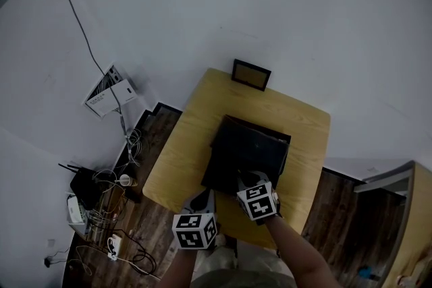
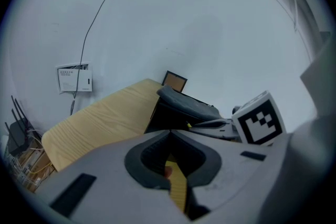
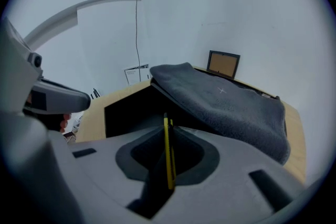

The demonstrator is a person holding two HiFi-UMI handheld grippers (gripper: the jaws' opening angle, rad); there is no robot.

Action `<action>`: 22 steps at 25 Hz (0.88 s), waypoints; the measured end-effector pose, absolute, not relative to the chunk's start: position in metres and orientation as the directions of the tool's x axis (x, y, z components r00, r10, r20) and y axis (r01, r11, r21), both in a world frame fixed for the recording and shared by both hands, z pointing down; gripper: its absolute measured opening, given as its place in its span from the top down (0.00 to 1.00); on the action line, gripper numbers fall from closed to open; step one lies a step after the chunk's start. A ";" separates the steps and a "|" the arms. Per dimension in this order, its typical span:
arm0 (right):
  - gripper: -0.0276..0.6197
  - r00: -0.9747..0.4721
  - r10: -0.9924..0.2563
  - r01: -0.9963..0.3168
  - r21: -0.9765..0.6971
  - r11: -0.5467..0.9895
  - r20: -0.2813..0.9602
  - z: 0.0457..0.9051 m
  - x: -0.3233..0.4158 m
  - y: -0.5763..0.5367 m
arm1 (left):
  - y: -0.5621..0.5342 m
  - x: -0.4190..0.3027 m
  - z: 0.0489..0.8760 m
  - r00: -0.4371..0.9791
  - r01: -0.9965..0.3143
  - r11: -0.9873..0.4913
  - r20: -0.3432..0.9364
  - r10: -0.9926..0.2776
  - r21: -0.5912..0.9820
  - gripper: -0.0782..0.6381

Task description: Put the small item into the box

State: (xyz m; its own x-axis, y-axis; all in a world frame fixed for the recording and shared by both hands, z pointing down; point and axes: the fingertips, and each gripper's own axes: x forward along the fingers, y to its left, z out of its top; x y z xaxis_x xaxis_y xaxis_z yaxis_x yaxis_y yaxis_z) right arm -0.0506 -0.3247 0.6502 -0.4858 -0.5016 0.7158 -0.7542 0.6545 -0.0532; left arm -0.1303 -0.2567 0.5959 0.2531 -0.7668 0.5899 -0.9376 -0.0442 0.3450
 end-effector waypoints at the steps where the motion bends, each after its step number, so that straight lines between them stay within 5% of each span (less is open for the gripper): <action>1: 0.89 -0.480 -0.496 -0.755 -0.054 0.653 0.723 0.653 -0.052 -0.325 | -0.257 -0.130 0.597 0.254 -0.938 -0.045 0.591 -0.765 0.345 0.89; 22: 0.79 -0.476 -0.534 -0.778 -0.052 0.626 0.699 0.644 -0.049 -0.325 | -0.252 -0.135 0.586 0.266 -0.933 -0.059 0.571 -0.776 0.354 0.89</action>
State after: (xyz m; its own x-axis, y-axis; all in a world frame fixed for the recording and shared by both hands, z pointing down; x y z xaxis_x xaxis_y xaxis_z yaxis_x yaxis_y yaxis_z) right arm -0.0493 -0.3247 0.6439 -0.4760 -0.5336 0.6991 -0.7782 0.6258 -0.0522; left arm -0.1347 -0.2517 0.5862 0.2659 -0.7765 0.5713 -0.9335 -0.0595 0.3537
